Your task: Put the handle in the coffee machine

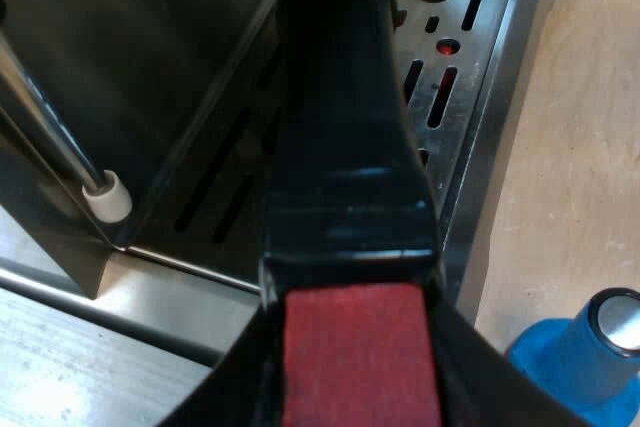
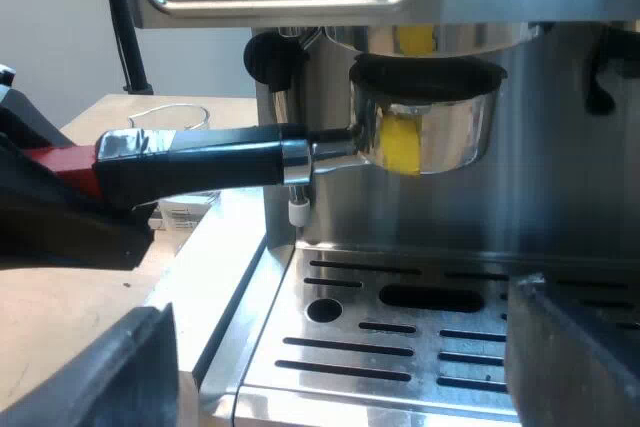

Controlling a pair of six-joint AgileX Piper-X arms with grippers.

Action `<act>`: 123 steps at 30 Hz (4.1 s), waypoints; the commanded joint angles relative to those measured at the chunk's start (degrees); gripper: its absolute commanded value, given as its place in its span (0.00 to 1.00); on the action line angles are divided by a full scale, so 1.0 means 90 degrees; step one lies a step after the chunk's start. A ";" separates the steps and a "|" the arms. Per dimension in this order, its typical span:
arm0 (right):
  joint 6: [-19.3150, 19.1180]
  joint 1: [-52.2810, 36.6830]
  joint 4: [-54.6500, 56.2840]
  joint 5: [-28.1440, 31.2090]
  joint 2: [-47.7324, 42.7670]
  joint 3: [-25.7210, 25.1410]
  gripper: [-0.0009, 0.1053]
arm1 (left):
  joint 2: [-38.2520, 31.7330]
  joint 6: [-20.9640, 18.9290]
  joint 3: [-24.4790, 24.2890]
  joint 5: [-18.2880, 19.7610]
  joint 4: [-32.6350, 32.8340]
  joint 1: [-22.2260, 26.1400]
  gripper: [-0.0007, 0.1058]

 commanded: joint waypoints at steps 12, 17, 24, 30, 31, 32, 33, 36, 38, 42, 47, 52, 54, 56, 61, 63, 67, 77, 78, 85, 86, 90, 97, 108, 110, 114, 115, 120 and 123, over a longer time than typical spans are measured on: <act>-0.0092 -0.0027 -0.0051 0.0040 0.0018 0.0016 0.66 | -0.0058 -0.0134 -0.0292 0.0628 -0.0034 -0.0014 0.01; -0.0092 -0.0027 -0.0051 0.0040 0.0018 0.0016 0.66 | -0.0058 -0.0134 -0.0351 0.0772 -0.0034 -0.0014 0.01; -0.0092 -0.0027 -0.0051 0.0040 0.0018 0.0016 0.66 | -0.0058 -0.0224 -0.0351 0.1137 -0.0125 -0.0014 0.01; -0.0092 -0.0027 -0.0051 0.0040 0.0018 0.0016 0.66 | -0.0058 -0.0251 -0.0351 0.1153 -0.0383 -0.0014 0.01; -0.0079 -0.0027 -0.0051 0.0040 0.0018 0.0016 0.66 | -0.0058 -0.0251 -0.0351 0.1153 -0.0457 -0.0014 0.01; -0.0079 -0.0027 -0.0051 0.0040 0.0018 0.0016 0.66 | -0.0058 -0.0263 -0.0351 0.1153 -0.0484 -0.0014 0.01; -0.0079 -0.0027 -0.0051 0.0040 0.0018 0.0016 0.66 | -0.0058 -0.0280 -0.0351 0.1153 -0.0524 -0.0014 0.01; -0.0079 -0.0027 -0.0051 0.0040 0.0018 0.0016 0.66 | -0.0058 -0.0281 -0.0351 0.1153 -0.0571 -0.0014 0.01; -0.0079 -0.0027 -0.0051 0.0040 0.0018 0.0016 0.66 | -0.0058 -0.0281 -0.0351 0.1199 -0.0584 -0.0014 0.01; -0.0079 -0.0027 -0.0051 0.0040 0.0018 0.0016 0.66 | -0.0058 -0.0546 -0.0351 0.1511 -0.0685 -0.0014 0.01; -0.0079 -0.0027 -0.0051 0.0040 0.0018 0.0016 0.66 | -0.0058 -0.0760 -0.0351 0.1747 -0.0806 -0.0014 0.01; -0.0079 -0.0027 -0.0051 0.0040 0.0018 0.0016 0.66 | -0.0058 -0.0760 -0.0351 0.1745 -0.0804 -0.0014 0.01; -0.0079 -0.0027 -0.0051 0.0040 0.0018 0.0016 0.66 | -0.0109 -0.0805 -0.0351 0.1775 -0.0785 -0.0014 0.01; -0.0079 -0.0027 -0.0051 0.0040 0.0018 0.0016 0.66 | -0.0206 -0.0811 -0.0351 0.1775 -0.0805 -0.0014 0.01; -0.0079 -0.0027 -0.0051 0.0040 0.0018 0.0016 0.66 | -0.0417 -0.0702 -0.0351 0.1775 -0.0807 -0.0014 0.01; -0.0079 -0.0027 -0.0051 0.0040 0.0018 0.0016 0.66 | -0.0495 -0.0703 -0.0351 0.1831 -0.0807 -0.0014 0.01; -0.0079 -0.0027 -0.0051 0.0040 0.0018 0.0016 0.66 | -0.0574 -0.0887 -0.0351 0.2201 -0.0807 -0.0014 0.01; -0.0079 -0.0027 -0.0051 0.0040 0.0018 0.0016 0.66 | -0.0572 -0.1091 -0.0351 0.2650 -0.0793 -0.0014 0.01; -0.0079 -0.0027 -0.0051 0.0040 0.0018 0.0016 0.66 | -0.0572 -0.1091 -0.0351 0.2666 -0.0793 -0.0036 0.01; -0.0079 -0.0027 -0.0051 0.0040 0.0018 0.0016 0.66 | -0.0572 -0.0960 -0.0351 0.2778 -0.1014 -0.0035 0.01; -0.0079 -0.0027 -0.0051 0.0040 0.0018 0.0016 0.66 | -0.0572 -0.0959 -0.0351 0.2886 -0.1086 -0.0035 0.01; -0.0079 -0.0027 -0.0051 0.0040 0.0018 0.0016 0.66 | -0.0572 -0.0986 -0.0351 0.3190 -0.1435 -0.0035 0.01; -0.0079 -0.0027 -0.0051 0.0040 0.0018 0.0016 0.66 | -0.0547 -0.0972 -0.0351 0.3127 -0.1479 -0.0035 0.01; -0.0079 -0.0027 -0.0051 0.0040 0.0018 0.0016 0.66 | -0.0376 -0.1046 -0.0351 0.3193 -0.1239 -0.0035 0.01; -0.0079 -0.0027 -0.0051 0.0040 0.0018 0.0016 0.66 | -0.0376 -0.1046 -0.0351 0.3193 -0.1167 -0.0035 0.01; -0.0079 -0.0027 -0.0051 0.0040 0.0018 0.0016 0.66 | -0.0376 -0.1046 -0.0351 0.3193 -0.1132 -0.0035 0.01; -0.0079 -0.0041 -0.0051 0.0040 0.0018 0.0016 0.66 | -0.0376 -0.1046 -0.0351 0.3193 -0.1132 -0.0035 0.01; -0.0066 -0.0093 -0.0032 0.0040 0.0018 0.0016 0.65 | -0.0376 -0.1046 -0.0351 0.3181 -0.1132 -0.0035 0.01; -0.0066 -0.0204 0.0089 -0.0107 0.0018 0.0034 0.65 | -0.0376 -0.1046 -0.0351 0.3181 -0.1132 -0.0035 0.01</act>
